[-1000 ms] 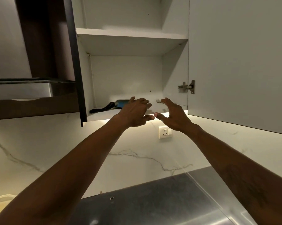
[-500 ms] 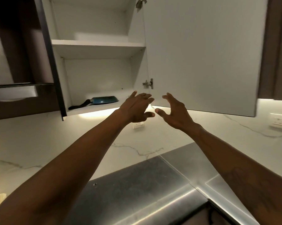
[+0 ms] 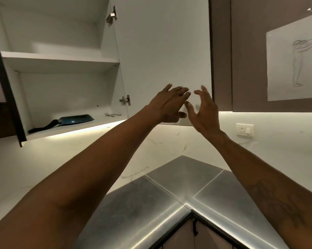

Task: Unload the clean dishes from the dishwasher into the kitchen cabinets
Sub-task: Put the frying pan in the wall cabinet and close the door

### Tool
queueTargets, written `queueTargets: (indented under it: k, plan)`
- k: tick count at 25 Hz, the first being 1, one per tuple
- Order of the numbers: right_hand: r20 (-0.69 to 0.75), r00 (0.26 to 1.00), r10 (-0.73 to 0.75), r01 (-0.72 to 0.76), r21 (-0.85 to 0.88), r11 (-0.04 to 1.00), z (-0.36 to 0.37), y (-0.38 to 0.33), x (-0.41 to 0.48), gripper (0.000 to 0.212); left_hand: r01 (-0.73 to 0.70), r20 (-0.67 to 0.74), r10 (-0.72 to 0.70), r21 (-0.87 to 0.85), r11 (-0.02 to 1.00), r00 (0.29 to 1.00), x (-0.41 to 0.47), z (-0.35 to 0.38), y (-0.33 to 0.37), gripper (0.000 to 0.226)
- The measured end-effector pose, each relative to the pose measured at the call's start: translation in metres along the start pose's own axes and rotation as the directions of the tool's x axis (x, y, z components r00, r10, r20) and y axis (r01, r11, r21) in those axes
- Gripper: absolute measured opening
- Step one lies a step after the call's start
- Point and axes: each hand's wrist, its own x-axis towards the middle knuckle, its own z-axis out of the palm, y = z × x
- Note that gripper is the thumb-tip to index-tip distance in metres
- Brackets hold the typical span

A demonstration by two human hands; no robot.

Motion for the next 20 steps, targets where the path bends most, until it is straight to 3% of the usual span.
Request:
queueTargets:
  k: [4, 9, 12, 20]
  plan:
    - [-0.116, 0.99, 0.083, -0.089, -0.05, 0.995, -0.019, 0.022, 0.005, 0.059, -0.038, 0.001, 0.038, 0.023, 0.999, 0.999, 0.033, -0.007, 0.029, 0.083]
    - [-0.017, 0.965, 0.263, -0.263, 0.014, 0.965, -0.015, 0.03, 0.004, 0.062, -0.093, 0.03, 0.091, 0.074, 0.993, 0.995, 0.049, -0.005, 0.044, 0.081]
    - [-0.096, 0.947, 0.307, -0.309, -0.01, 0.951, -0.011, 0.021, -0.005, 0.06, -0.119, 0.027, 0.117, 0.083, 0.989, 0.993, 0.042, 0.002, 0.041, 0.076]
    - [-0.345, 0.916, 0.207, -0.237, -0.048, 0.97, 0.006, -0.039, -0.038, 0.052, -0.227, -0.081, 0.235, 0.09, 0.97, 0.969, -0.012, -0.007, 0.002, 0.067]
